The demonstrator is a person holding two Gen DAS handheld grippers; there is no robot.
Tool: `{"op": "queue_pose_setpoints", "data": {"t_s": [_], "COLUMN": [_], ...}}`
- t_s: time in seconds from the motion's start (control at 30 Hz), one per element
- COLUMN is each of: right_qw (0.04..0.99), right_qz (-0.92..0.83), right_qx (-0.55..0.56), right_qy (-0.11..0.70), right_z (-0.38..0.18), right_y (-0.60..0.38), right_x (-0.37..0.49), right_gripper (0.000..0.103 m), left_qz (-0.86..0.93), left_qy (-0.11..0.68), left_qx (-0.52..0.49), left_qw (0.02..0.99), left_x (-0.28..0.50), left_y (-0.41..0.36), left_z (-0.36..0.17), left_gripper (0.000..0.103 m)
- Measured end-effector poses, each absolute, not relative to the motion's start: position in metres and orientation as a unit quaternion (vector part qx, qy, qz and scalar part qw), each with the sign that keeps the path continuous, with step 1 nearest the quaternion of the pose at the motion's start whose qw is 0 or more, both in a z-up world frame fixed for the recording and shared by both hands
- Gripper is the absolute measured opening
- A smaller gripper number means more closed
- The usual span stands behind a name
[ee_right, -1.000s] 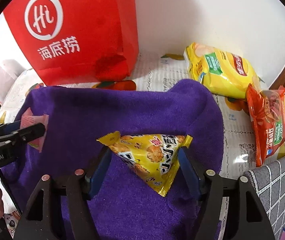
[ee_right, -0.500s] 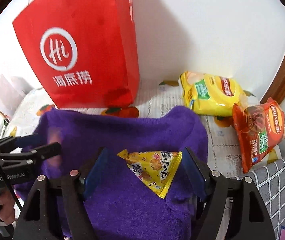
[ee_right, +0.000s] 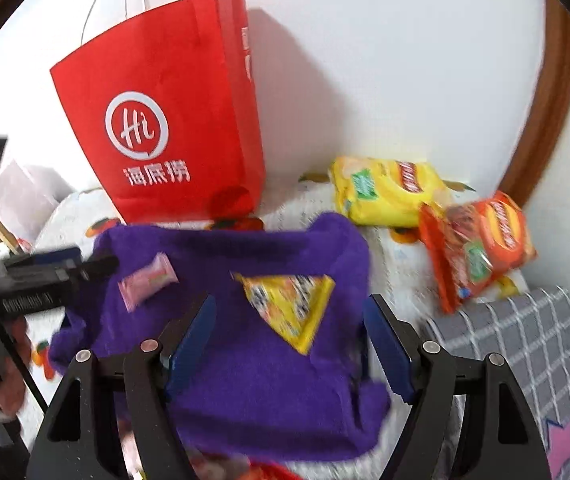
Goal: Organize snacks
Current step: 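Grasp the blue snack packet from the bed with the right tool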
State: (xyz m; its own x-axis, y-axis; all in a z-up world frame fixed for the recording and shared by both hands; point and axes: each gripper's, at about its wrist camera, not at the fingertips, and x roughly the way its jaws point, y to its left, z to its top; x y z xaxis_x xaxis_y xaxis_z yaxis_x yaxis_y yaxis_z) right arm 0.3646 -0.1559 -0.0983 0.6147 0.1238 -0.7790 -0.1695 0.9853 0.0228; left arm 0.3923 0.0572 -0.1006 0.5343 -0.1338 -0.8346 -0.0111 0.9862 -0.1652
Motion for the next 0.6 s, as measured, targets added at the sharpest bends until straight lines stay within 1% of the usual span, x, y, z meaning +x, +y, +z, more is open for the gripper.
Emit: {"op": "queue_pose_setpoints", "data": {"t_s": [0.13, 0.27, 0.47, 0.6], "right_qw": [0.895, 0.888, 0.866, 0.863], "right_qz": [0.059, 0.037, 0.022, 0.021], "right_qx": [-0.027, -0.002, 0.037, 0.03], "right_qy": [0.441, 0.458, 0.497, 0.504], "right_z": [-0.098, -0.108, -0.15, -0.17], "right_y": [-0.178, -0.206, -0.23, -0.227], "right_x": [0.33, 0.297, 0.262, 0.251], "right_gripper": [0.076, 0.076, 0.076, 0.076], "left_qz": [-0.04, -0.044, -0.042, -0.033], "left_qy": [0.463, 0.452, 0.453, 0.455], "left_qx": [-0.07, -0.082, -0.087, -0.091], "left_qw": [0.883, 0.887, 0.886, 0.885], "left_x": [0.373, 0.346, 0.304, 0.277], "left_y": [0.055, 0.059, 0.065, 0.069], "left_z": [-0.077, -0.062, -0.053, -0.056], "left_gripper": [0.077, 0.077, 0.077, 0.075]}}
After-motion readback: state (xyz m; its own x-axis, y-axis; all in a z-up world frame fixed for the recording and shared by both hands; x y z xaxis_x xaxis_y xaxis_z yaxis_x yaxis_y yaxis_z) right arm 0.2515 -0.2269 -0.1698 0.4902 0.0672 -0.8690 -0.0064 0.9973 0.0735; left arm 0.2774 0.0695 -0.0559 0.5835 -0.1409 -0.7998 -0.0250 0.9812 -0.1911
